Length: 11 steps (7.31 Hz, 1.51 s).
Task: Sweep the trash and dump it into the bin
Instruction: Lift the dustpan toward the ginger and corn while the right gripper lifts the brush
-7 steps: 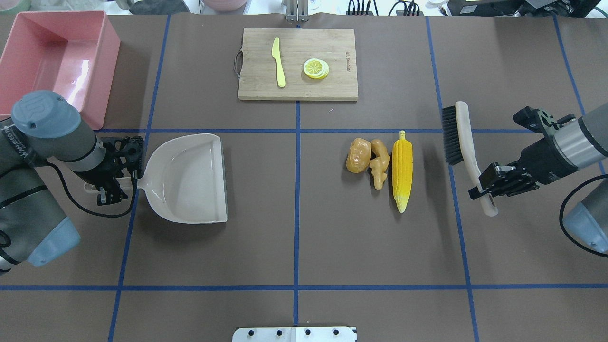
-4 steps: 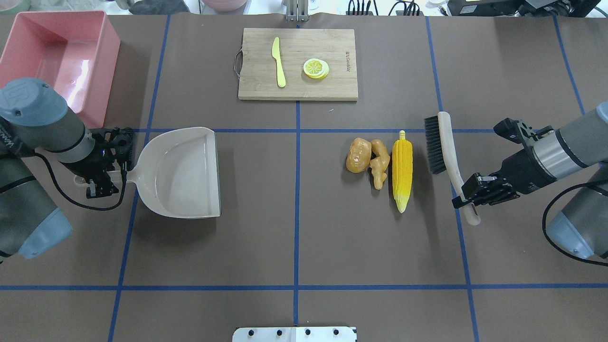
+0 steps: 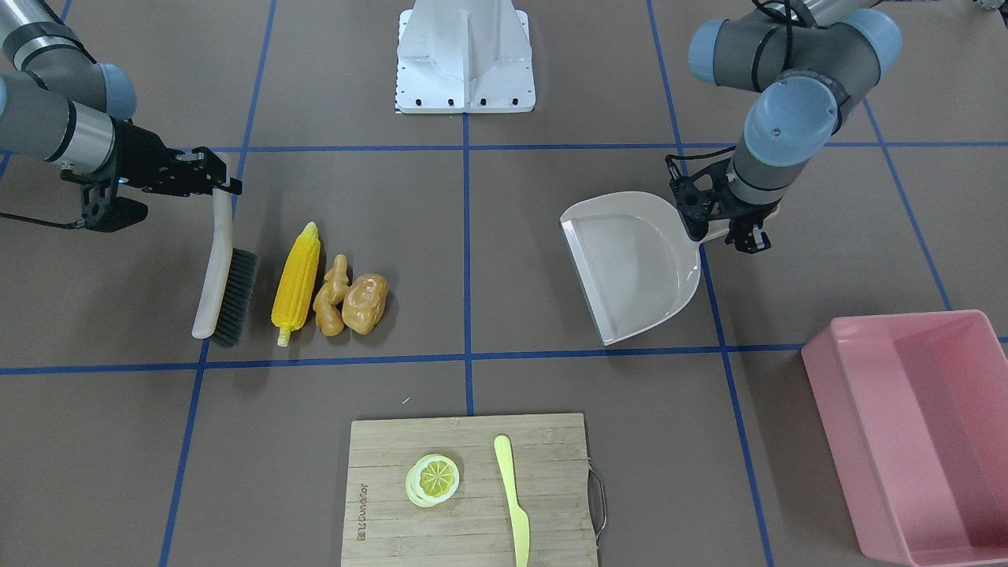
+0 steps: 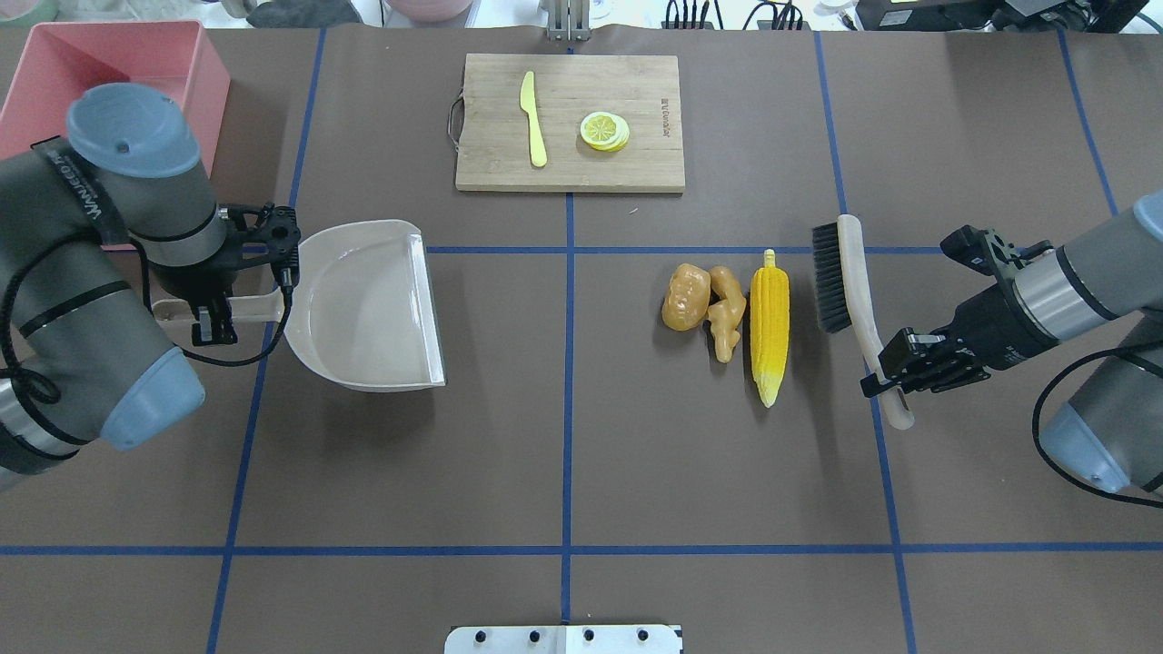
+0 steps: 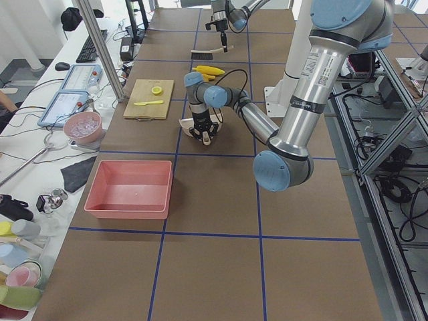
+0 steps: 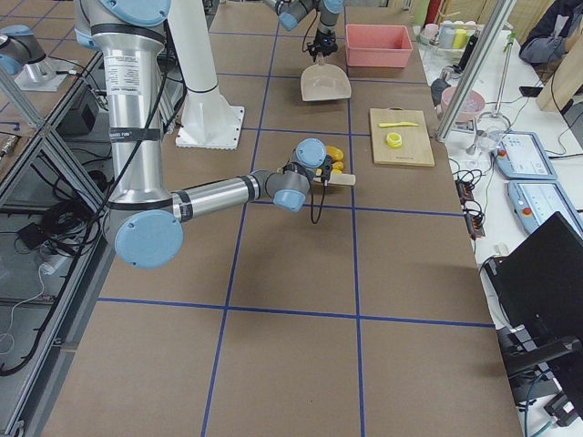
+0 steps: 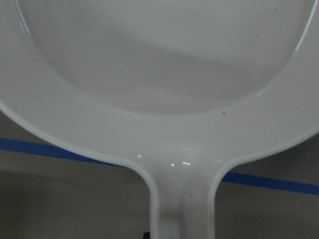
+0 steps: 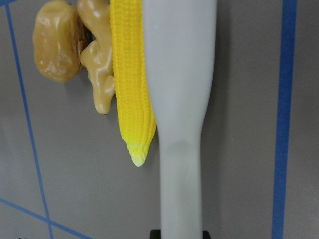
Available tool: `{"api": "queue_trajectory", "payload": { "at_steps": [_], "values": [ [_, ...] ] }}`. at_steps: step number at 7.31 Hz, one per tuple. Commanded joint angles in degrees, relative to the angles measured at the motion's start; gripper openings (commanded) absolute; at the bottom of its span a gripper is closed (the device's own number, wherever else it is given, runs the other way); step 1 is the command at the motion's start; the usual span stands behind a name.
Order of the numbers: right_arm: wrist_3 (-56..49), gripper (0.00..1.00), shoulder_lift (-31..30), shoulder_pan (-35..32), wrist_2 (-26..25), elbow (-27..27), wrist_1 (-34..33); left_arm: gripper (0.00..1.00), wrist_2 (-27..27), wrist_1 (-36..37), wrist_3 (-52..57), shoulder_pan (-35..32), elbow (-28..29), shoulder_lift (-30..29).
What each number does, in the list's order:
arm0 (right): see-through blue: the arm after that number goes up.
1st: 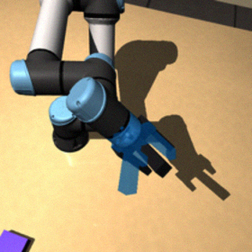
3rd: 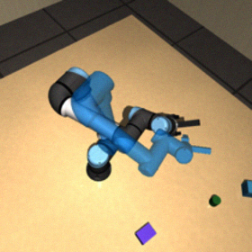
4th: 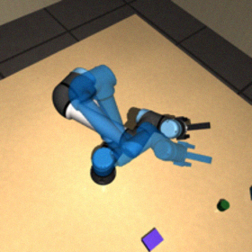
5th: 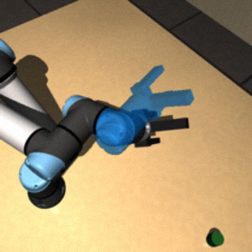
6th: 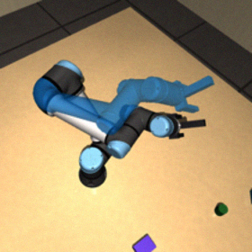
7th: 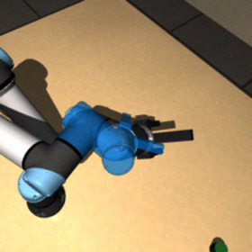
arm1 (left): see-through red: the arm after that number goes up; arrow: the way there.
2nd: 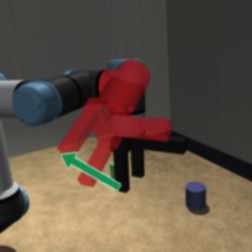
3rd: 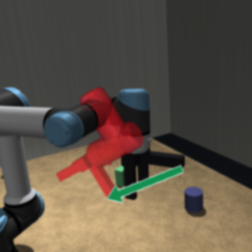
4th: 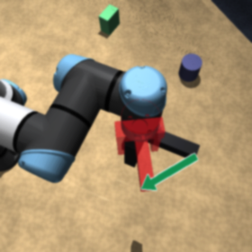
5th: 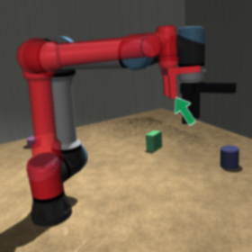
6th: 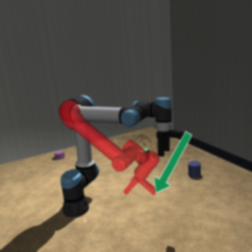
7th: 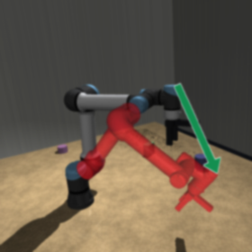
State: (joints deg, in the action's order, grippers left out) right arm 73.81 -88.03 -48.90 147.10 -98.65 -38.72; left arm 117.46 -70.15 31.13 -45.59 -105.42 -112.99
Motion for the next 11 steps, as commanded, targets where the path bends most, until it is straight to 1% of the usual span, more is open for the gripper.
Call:
{"api": "queue_trajectory", "payload": {
  "at_steps": [1,2,3,4,5,6,7,9,10,11],
  "values": [
    [3.35,0.0,0.14,0.04,-0.24,0.13,0.13,0.0,-1.18,1.33,-0.27,0.15,0.3,-4.5],
    [5.18,0.0,0.23,0.12,-0.24,0.04,0.13,0.0,-4.23,1.33,-0.28,0.5,2.48,-8.69],
    [5.29,0.0,0.23,0.12,-0.33,-0.05,0.22,0.0,-6.78,2.03,-0.01,1.29,6.77,-14.22],
    [5.29,0.0,0.23,0.12,-0.33,-0.13,0.22,0.0,-9.33,1.95,0.77,2.86,7.94,-16.19],
    [5.29,0.0,0.23,0.82,-0.15,-0.31,0.31,0.0,-11.53,1.77,4.17,4.27,11.26,-19.25],
    [5.81,0.0,0.14,1.78,-0.06,-0.49,0.31,0.0,-11.29,1.25,8.03,4.28,15.82,-21.98],
    [7.56,0.0,0.14,3.1,0.46,-0.57,0.57,0.0,-11.03,-0.67,9.9,4.37,19.17,-23.66],
    [13.26,0.0,0.23,6.0,0.38,-0.49,4.16,0.0,-10.85,-3.05,9.92,5.16,23.4,-26.56],
    [14.24,0.0,0.23,6.88,0.46,-0.49,4.78,0.0,-10.76,-5.32,9.92,5.34,26.55,-28.06],
    [14.34,0.0,0.31,7.24,0.46,-0.49,4.79,0.0,-10.76,-7.44,9.92,5.6,27.98,-28.16]
  ]
}}
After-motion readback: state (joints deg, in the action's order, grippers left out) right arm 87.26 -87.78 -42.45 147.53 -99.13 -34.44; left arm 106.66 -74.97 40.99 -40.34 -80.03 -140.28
